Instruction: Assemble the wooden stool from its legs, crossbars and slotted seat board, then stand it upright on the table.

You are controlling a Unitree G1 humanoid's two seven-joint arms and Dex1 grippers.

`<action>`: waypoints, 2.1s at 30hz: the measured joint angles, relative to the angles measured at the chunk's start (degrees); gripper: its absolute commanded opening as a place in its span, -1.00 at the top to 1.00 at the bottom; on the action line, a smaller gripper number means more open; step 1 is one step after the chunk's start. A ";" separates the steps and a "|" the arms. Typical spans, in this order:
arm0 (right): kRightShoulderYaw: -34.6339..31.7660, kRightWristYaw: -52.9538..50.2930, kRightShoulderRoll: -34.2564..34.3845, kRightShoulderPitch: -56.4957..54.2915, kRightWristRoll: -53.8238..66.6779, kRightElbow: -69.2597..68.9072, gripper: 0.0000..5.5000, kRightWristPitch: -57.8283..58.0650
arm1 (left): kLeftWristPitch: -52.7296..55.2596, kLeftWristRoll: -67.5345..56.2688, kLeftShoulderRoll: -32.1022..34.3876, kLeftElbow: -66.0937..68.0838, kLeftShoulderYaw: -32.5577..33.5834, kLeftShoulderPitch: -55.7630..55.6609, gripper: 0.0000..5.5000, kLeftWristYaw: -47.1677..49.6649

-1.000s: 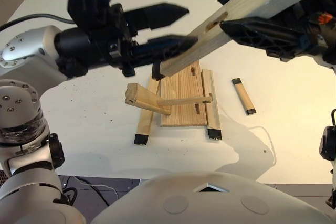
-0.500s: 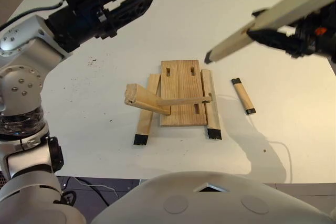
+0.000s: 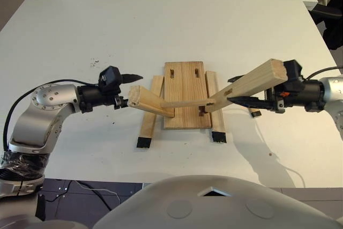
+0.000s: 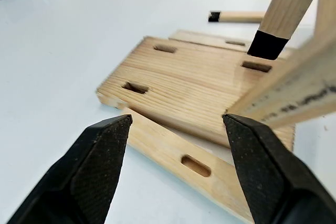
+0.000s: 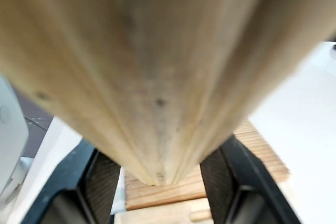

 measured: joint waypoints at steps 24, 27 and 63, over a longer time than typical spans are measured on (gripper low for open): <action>1.35 -0.86 2.03 6.13 -3.24 -0.10 0.26 -6.23 | -1.42 3.91 -0.16 -3.03 -1.29 3.27 -0.18 -4.82; 1.45 0.41 1.30 5.29 -2.67 1.18 0.26 -6.18 | -1.12 4.02 -0.66 -4.37 -1.34 4.44 -0.18 -4.16; 13.18 1.95 -0.67 -3.09 -8.56 5.13 0.26 -10.80 | 4.52 5.81 -3.45 -8.62 -6.15 4.24 -0.18 0.46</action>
